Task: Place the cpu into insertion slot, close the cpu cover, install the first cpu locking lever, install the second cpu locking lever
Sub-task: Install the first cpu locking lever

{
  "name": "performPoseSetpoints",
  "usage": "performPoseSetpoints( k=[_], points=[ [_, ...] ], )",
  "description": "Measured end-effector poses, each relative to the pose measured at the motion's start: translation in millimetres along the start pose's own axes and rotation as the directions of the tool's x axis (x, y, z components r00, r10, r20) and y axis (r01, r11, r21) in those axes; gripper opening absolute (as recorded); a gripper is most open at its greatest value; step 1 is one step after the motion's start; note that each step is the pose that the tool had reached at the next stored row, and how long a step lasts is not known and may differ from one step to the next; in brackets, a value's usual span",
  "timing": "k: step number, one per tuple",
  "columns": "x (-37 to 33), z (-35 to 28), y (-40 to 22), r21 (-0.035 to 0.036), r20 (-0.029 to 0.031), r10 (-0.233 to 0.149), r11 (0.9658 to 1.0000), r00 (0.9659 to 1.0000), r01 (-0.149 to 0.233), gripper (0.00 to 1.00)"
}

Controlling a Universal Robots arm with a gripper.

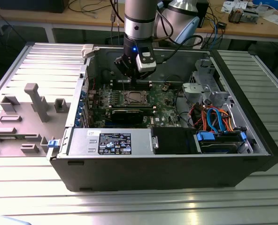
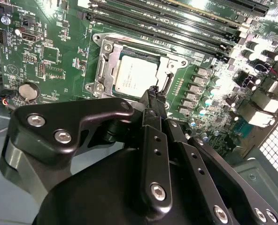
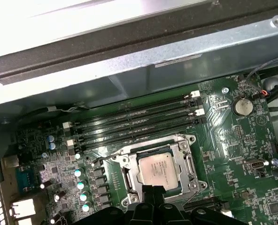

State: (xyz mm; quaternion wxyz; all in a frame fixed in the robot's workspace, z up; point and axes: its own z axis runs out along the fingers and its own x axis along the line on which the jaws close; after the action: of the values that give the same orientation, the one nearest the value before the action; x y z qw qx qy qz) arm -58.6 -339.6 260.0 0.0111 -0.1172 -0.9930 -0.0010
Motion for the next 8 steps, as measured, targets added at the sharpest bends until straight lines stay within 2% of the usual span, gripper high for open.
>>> performPoseSetpoints(
  k=[8],
  points=[
    [0.0,0.0,0.0,-0.0001,0.0000,0.000,1.0000,1.0000,0.000,0.11]
  ],
)
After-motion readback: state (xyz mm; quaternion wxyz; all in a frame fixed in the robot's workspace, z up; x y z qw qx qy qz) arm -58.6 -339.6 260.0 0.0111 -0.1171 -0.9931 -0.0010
